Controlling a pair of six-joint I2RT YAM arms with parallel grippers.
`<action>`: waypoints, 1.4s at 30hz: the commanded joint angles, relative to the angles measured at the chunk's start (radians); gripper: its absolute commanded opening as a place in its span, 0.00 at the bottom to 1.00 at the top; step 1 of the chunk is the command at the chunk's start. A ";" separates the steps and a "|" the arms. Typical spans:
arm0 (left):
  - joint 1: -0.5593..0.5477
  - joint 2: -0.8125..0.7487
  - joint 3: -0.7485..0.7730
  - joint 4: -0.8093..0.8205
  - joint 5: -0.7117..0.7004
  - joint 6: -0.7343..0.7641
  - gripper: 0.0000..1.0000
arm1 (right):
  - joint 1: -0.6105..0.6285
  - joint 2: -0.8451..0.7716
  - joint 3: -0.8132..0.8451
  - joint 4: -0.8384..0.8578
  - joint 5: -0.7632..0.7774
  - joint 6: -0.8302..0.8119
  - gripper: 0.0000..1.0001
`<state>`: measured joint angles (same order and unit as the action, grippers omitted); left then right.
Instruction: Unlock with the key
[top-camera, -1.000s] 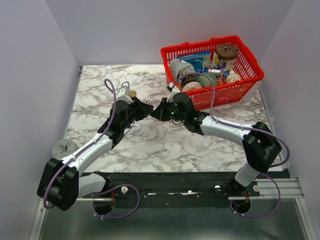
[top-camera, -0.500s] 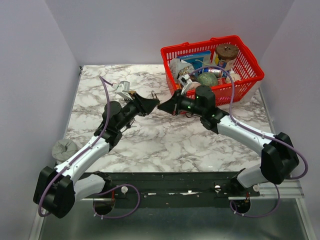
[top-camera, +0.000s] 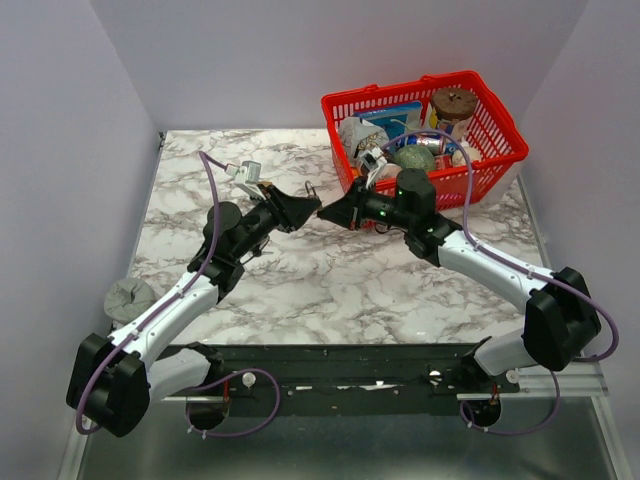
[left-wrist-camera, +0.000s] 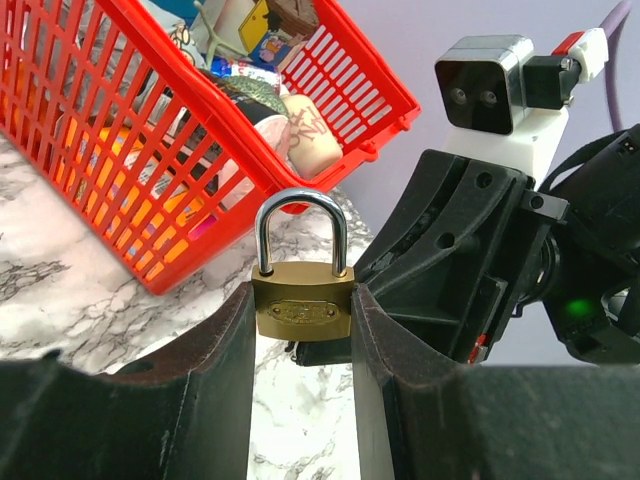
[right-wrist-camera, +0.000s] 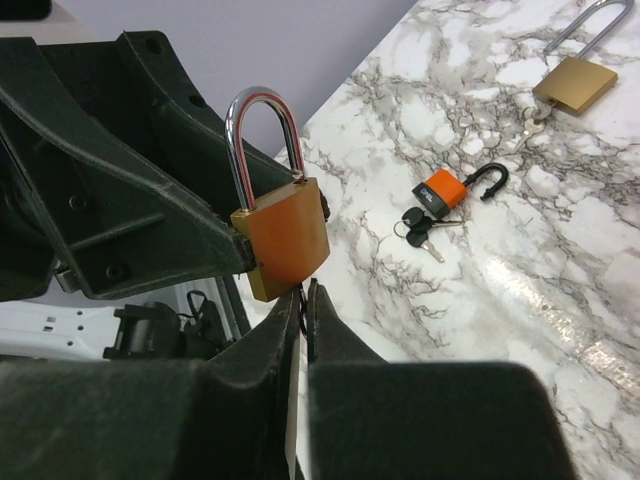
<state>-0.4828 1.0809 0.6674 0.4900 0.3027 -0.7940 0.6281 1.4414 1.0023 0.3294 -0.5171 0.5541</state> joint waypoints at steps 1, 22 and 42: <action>-0.013 -0.021 0.021 -0.192 0.050 0.059 0.00 | -0.033 -0.059 -0.005 0.076 0.058 -0.055 0.20; 0.013 0.100 0.057 -0.078 0.689 0.162 0.00 | -0.034 -0.265 0.084 -0.364 -0.308 -0.468 0.74; 0.013 0.108 0.069 0.004 0.846 0.107 0.00 | -0.008 -0.113 0.121 -0.449 -0.595 -0.520 0.68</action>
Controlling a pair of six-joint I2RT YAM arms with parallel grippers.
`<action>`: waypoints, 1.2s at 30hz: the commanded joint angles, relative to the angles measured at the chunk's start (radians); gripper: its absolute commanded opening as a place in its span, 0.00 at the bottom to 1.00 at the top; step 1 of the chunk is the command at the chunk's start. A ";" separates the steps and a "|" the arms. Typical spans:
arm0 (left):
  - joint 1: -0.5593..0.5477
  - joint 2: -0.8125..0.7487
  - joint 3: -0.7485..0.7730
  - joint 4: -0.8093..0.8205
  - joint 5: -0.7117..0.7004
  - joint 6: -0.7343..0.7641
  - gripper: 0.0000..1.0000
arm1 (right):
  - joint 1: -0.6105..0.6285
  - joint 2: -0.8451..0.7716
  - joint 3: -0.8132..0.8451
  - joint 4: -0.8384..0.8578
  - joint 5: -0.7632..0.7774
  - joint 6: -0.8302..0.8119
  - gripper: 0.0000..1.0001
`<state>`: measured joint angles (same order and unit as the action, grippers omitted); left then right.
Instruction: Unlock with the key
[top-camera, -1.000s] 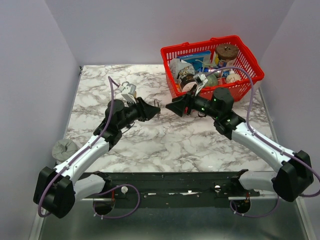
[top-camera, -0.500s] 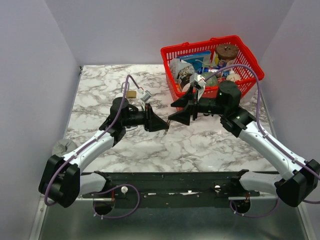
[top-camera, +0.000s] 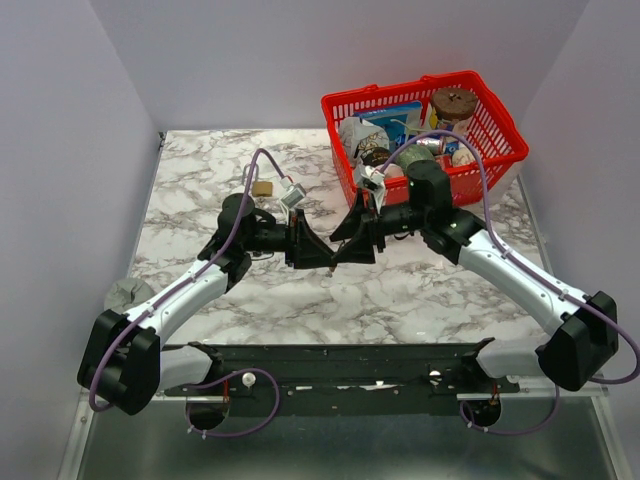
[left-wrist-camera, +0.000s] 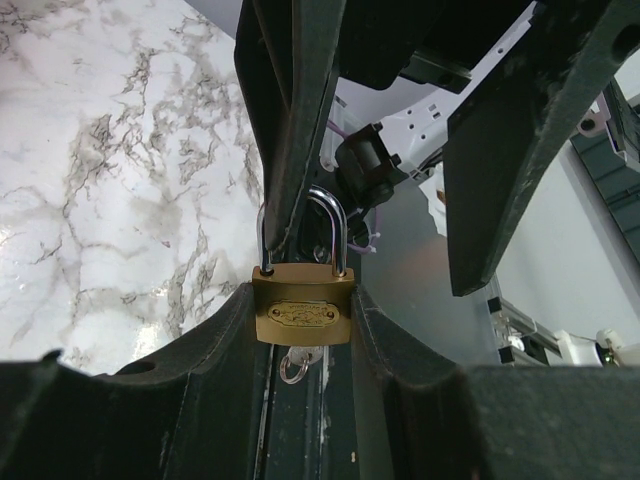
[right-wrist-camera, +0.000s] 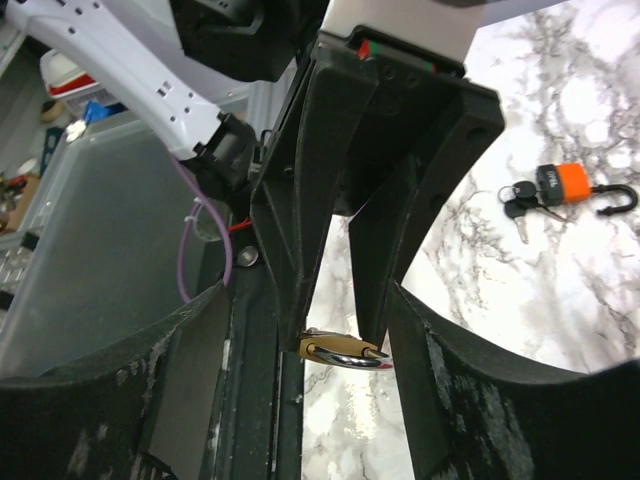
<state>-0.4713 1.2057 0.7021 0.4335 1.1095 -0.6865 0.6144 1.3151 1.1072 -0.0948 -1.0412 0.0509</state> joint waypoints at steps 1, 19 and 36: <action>0.002 -0.018 0.034 0.060 0.036 -0.001 0.00 | 0.005 0.016 0.010 -0.034 -0.072 -0.019 0.68; 0.017 -0.096 0.069 -0.220 -0.213 0.246 0.00 | 0.005 -0.028 -0.050 -0.049 0.102 0.030 0.42; -0.239 -0.242 0.080 -0.553 -0.983 0.551 0.00 | 0.005 0.078 -0.015 -0.033 0.234 0.227 0.02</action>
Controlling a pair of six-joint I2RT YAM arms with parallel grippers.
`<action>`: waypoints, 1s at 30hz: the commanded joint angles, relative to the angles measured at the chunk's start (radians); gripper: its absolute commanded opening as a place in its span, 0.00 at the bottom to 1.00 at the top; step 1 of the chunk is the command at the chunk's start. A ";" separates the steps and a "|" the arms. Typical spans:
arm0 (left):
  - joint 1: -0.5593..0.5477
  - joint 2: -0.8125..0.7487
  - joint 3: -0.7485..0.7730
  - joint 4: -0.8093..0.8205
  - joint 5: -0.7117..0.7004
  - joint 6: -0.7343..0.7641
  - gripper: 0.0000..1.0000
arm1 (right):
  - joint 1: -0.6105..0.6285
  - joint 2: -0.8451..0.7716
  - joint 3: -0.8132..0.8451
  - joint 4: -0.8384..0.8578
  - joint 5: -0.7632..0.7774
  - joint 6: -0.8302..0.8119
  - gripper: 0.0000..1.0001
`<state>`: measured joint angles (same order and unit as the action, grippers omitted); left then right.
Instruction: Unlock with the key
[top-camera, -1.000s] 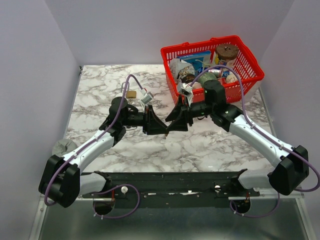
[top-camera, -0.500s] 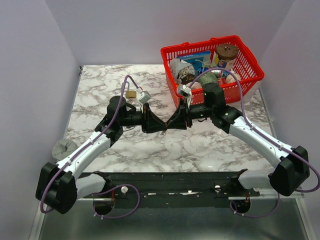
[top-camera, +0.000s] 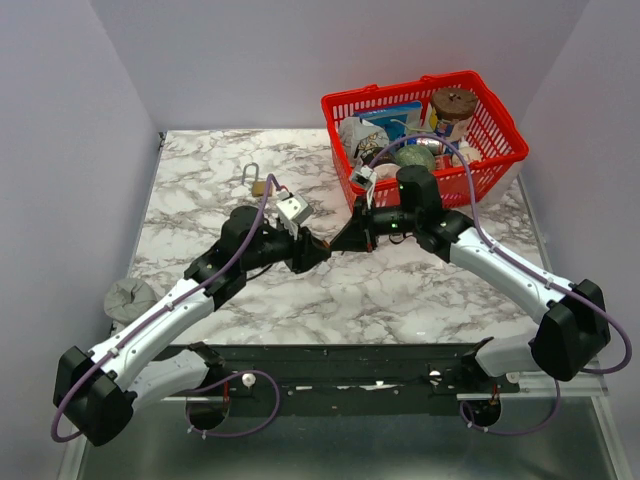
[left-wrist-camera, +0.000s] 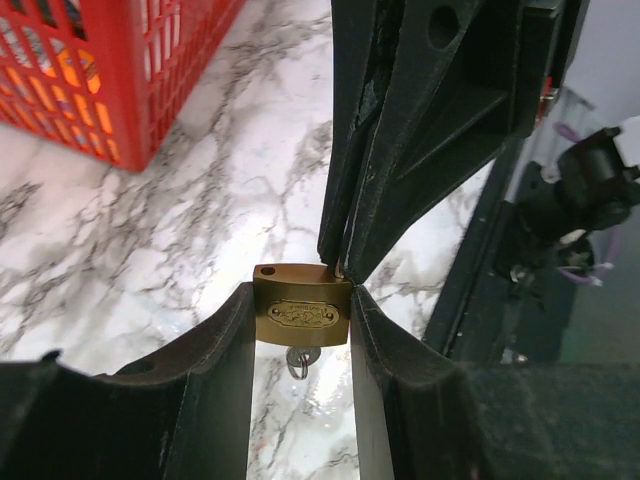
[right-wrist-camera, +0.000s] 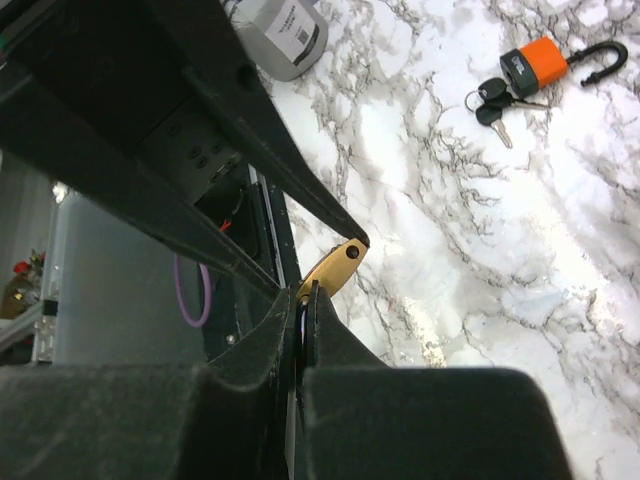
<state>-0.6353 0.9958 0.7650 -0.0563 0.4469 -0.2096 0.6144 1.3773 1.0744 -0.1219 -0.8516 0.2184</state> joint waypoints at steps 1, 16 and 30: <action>-0.090 -0.034 0.019 -0.069 -0.353 0.075 0.00 | 0.004 0.022 0.019 0.001 0.046 0.073 0.01; -0.204 0.015 0.048 -0.169 -0.610 0.036 0.00 | 0.005 0.066 0.010 0.001 0.160 0.139 0.11; -0.199 -0.005 -0.049 -0.270 -0.611 -0.206 0.00 | -0.031 -0.053 -0.079 0.008 0.328 0.125 0.73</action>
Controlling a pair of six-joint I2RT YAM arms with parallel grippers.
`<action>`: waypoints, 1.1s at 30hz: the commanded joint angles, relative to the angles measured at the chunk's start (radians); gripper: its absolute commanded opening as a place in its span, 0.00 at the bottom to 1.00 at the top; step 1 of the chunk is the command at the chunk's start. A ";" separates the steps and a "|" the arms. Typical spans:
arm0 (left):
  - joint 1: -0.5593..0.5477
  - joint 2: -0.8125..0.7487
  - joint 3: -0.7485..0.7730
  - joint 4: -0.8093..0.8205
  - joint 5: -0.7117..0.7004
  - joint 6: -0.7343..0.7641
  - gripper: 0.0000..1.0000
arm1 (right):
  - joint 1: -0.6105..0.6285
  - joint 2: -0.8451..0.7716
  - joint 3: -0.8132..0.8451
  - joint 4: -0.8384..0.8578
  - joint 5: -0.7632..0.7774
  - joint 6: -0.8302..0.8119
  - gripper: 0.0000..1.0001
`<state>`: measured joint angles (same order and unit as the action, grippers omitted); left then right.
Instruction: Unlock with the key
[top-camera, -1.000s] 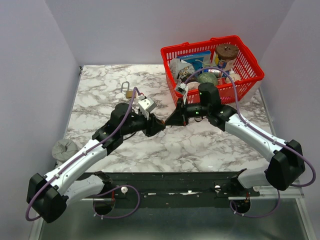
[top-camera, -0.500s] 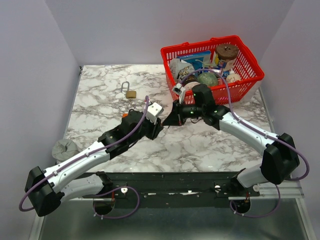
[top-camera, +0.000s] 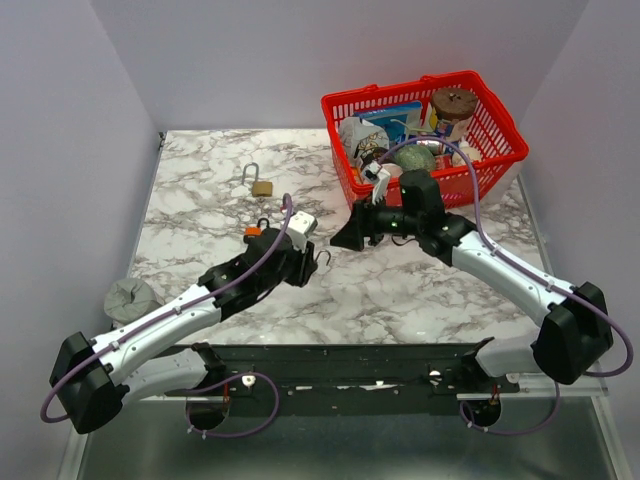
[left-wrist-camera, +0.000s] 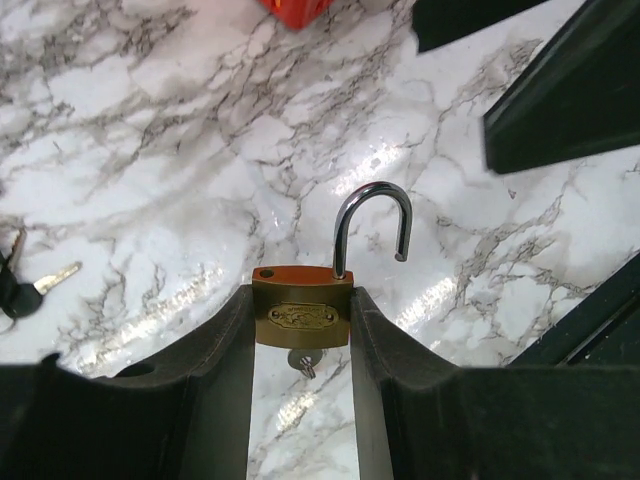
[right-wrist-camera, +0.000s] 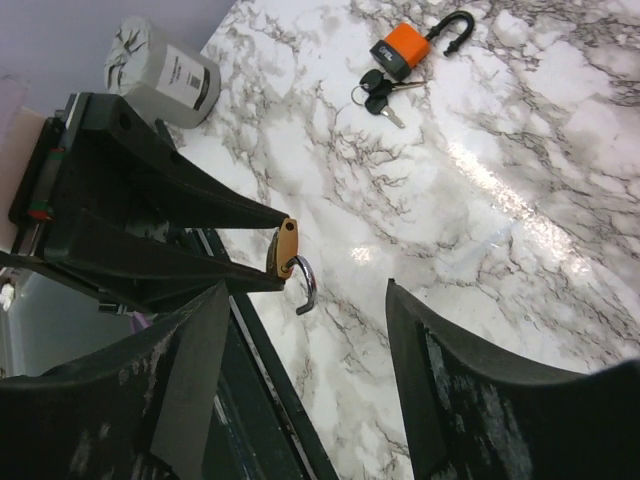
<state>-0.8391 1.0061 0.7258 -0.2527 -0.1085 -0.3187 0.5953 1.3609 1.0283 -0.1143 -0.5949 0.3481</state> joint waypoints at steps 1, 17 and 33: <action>0.014 -0.005 -0.012 -0.089 -0.071 -0.140 0.00 | -0.014 -0.051 -0.039 0.007 0.075 -0.006 0.73; 0.322 0.120 -0.013 -0.383 0.092 -0.287 0.00 | -0.043 -0.178 -0.151 0.054 0.086 -0.012 0.75; 0.471 0.313 -0.002 -0.358 0.086 -0.171 0.00 | -0.077 -0.220 -0.203 0.087 0.067 -0.014 0.75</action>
<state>-0.3946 1.2743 0.7052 -0.6434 -0.0250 -0.5476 0.5278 1.1618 0.8459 -0.0601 -0.5282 0.3466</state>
